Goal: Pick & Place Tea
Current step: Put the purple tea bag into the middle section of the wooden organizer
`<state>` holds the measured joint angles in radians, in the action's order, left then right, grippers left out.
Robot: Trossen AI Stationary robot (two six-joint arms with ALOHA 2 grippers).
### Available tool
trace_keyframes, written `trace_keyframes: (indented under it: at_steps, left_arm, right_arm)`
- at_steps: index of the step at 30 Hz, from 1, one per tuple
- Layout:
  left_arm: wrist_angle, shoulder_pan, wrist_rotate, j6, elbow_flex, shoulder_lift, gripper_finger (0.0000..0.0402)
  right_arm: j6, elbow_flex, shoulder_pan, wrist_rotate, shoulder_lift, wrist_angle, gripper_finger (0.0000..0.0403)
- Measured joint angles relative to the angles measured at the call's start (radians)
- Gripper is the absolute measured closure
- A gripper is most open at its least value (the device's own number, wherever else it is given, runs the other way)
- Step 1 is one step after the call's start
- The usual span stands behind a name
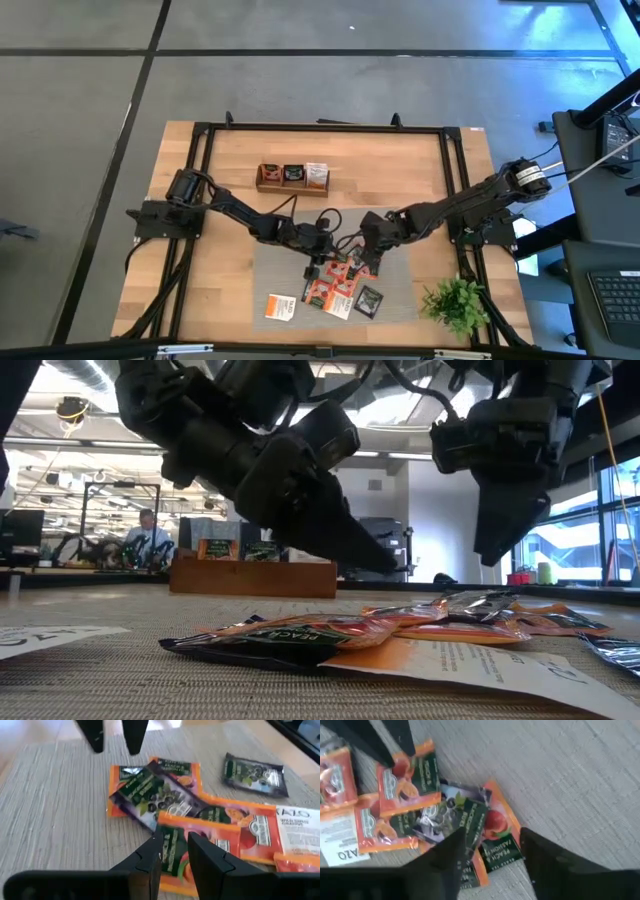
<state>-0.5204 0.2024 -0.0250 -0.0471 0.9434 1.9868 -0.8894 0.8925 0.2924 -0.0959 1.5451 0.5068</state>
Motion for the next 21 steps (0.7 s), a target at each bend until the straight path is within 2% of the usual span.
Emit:
trace_keyframes:
  at_steps: [4, 8, 13, 21]
  left_arm:
    - [0.003, 0.001, 0.000, -0.001, 0.000, 0.001, 0.0313]
    - [0.009, 0.001, 0.005, -0.015, 0.000, 0.001, 0.0313]
    - [0.010, 0.001, 0.052, -0.018, 0.000, 0.001, 0.0313]
    - [0.027, 0.001, 0.053, -0.018, 0.000, 0.001, 0.0313]
  right_arm:
    - [-0.001, 0.000, -0.001, -0.009, -0.003, -0.049, 0.0153]
    - [-0.025, 0.000, 0.000, -0.025, 0.003, -0.083, 0.0126]
    - [-0.027, 0.000, 0.006, -0.039, 0.035, -0.065, 0.0119]
    - [-0.077, 0.000, 0.006, 0.011, 0.117, -0.094, 0.0122]
